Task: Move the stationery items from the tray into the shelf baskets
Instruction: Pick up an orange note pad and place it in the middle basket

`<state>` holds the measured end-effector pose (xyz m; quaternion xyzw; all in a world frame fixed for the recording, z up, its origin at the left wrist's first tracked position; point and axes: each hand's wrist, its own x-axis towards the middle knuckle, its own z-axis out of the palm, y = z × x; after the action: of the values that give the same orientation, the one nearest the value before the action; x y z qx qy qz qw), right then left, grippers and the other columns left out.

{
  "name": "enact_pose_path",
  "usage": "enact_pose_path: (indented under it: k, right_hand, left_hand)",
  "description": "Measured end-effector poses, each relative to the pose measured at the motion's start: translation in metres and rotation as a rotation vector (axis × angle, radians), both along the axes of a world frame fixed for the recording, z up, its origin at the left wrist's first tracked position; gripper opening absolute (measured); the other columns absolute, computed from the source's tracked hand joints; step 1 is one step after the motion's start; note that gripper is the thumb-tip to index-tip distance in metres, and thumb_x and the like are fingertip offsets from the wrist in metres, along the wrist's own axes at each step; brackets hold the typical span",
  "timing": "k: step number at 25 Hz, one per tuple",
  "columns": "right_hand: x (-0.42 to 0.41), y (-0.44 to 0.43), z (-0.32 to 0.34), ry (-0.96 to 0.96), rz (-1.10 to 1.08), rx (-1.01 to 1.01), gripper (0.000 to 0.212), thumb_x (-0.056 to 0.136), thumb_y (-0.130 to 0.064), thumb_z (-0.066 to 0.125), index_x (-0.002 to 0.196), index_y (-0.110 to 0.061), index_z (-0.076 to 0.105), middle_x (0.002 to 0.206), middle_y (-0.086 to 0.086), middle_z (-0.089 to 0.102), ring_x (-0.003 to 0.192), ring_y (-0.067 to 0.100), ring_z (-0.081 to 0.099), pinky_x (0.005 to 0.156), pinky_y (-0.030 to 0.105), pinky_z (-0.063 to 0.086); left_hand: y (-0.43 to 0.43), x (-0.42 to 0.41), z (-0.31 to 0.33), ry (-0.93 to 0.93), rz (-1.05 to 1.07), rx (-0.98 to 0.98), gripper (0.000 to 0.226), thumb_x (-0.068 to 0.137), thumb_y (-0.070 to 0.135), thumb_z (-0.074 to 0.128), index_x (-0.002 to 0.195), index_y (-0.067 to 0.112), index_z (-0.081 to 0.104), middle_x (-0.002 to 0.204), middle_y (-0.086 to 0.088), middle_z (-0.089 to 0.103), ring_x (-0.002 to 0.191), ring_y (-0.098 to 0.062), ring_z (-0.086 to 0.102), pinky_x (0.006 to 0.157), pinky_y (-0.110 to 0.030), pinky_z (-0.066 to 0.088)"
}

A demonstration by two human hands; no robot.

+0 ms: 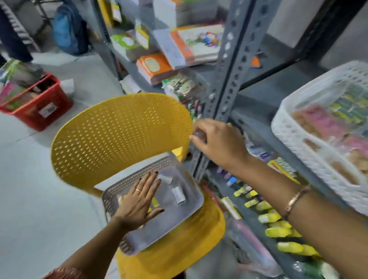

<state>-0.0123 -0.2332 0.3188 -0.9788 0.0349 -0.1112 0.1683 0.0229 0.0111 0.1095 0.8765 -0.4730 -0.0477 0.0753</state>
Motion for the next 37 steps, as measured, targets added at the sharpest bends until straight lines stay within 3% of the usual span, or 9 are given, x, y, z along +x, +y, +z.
enact_pose_path:
  k: [6,8,10,13,17,28,31,35,37]
  right_hand:
    - [0.033,0.069,-0.187,0.572,0.289,-0.098,0.030,0.090,-0.023,0.055,0.117,-0.009,0.051,0.124,0.012,0.058,0.117,0.031,0.052,0.083,0.040,0.047]
    - [0.037,0.094,-0.237,0.653,0.379,-0.135,0.036,0.091,-0.020,0.053,0.124,-0.007,0.047,0.131,0.014,0.052,0.124,0.030,0.046,0.089,0.042,0.046]
    - [0.037,0.118,-0.281,0.688,0.472,-0.153,0.040,0.091,-0.013,0.050,0.129,-0.006,0.043,0.135,0.014,0.048,0.127,0.030,0.043,0.093,0.044,0.045]
    - [0.035,0.145,-0.330,0.693,0.684,-0.221,0.040,0.090,-0.005,0.042,0.130,-0.006,0.042,0.140,0.014,0.042,0.134,0.030,0.035,0.098,0.046,0.042]
    - [0.036,0.155,-0.358,0.726,0.812,-0.285,0.061,0.085,-0.004,0.055,0.139,-0.007,0.027,0.153,0.012,0.023,0.142,0.030,0.019,0.108,0.045,0.036]
    - [0.032,0.149,-0.375,0.643,0.832,-0.290,0.063,0.083,-0.020,0.060,0.135,-0.006,0.028,0.150,0.013,0.027,0.139,0.031,0.023,0.113,0.040,0.026]
    - [0.032,0.145,-0.374,0.644,0.791,-0.336,0.080,0.077,-0.032,0.066,0.138,-0.003,0.024,0.141,0.015,0.035,0.130,0.032,0.031,0.110,0.041,0.026]
    - [0.024,0.145,-0.373,0.791,0.633,-0.225,0.097,0.072,-0.032,0.072,0.145,-0.013,0.011,0.157,0.015,0.003,0.144,0.036,0.003,0.117,0.052,0.007]
    - [0.017,0.153,-0.374,0.811,0.450,-0.155,0.105,0.071,-0.042,0.072,0.145,-0.009,0.006,0.157,0.016,0.003,0.144,0.036,0.005,0.117,0.051,0.010]
  left_hand:
    - [0.102,-0.044,-0.090,0.100,0.000,0.191,0.082,0.090,0.069,0.026,0.143,0.006,0.027,0.150,-0.018,0.026,0.141,-0.029,0.013,0.108,-0.044,0.019]
    - [0.119,-0.051,-0.112,0.131,-0.011,0.234,0.084,0.089,0.070,0.028,0.147,0.009,0.020,0.147,-0.020,0.030,0.138,-0.031,0.018,0.110,-0.041,0.014]
    - [0.131,-0.057,-0.132,0.146,-0.008,0.256,0.087,0.088,0.070,0.029,0.149,0.010,0.013,0.148,-0.019,0.027,0.142,-0.029,0.006,0.111,-0.040,0.008]
    - [0.141,-0.063,-0.156,0.176,-0.005,0.269,0.083,0.088,0.070,0.028,0.138,0.003,0.033,0.145,-0.022,0.034,0.142,-0.030,0.006,0.112,-0.043,0.005]
    - [0.139,-0.064,-0.165,0.154,0.003,0.223,0.081,0.087,0.067,0.030,0.133,0.003,0.045,0.140,-0.024,0.041,0.130,-0.037,0.036,0.109,-0.044,0.012]
    - [0.139,-0.065,-0.167,0.137,0.034,0.191,0.076,0.094,0.061,0.019,0.128,0.003,0.054,0.136,-0.024,0.046,0.127,-0.038,0.040,0.110,-0.044,0.010]
    - [0.140,-0.065,-0.169,0.131,0.036,0.207,0.075,0.094,0.062,0.021,0.130,0.004,0.052,0.138,-0.024,0.044,0.129,-0.038,0.038,0.111,-0.043,0.008]
    - [0.140,-0.066,-0.172,0.123,0.037,0.207,0.074,0.093,0.062,0.022,0.130,0.004,0.051,0.139,-0.023,0.044,0.129,-0.038,0.037,0.110,-0.044,0.010]
    - [0.141,-0.066,-0.173,0.107,0.040,0.197,0.075,0.093,0.062,0.021,0.130,0.004,0.051,0.139,-0.024,0.044,0.129,-0.039,0.038,0.109,-0.045,0.011]
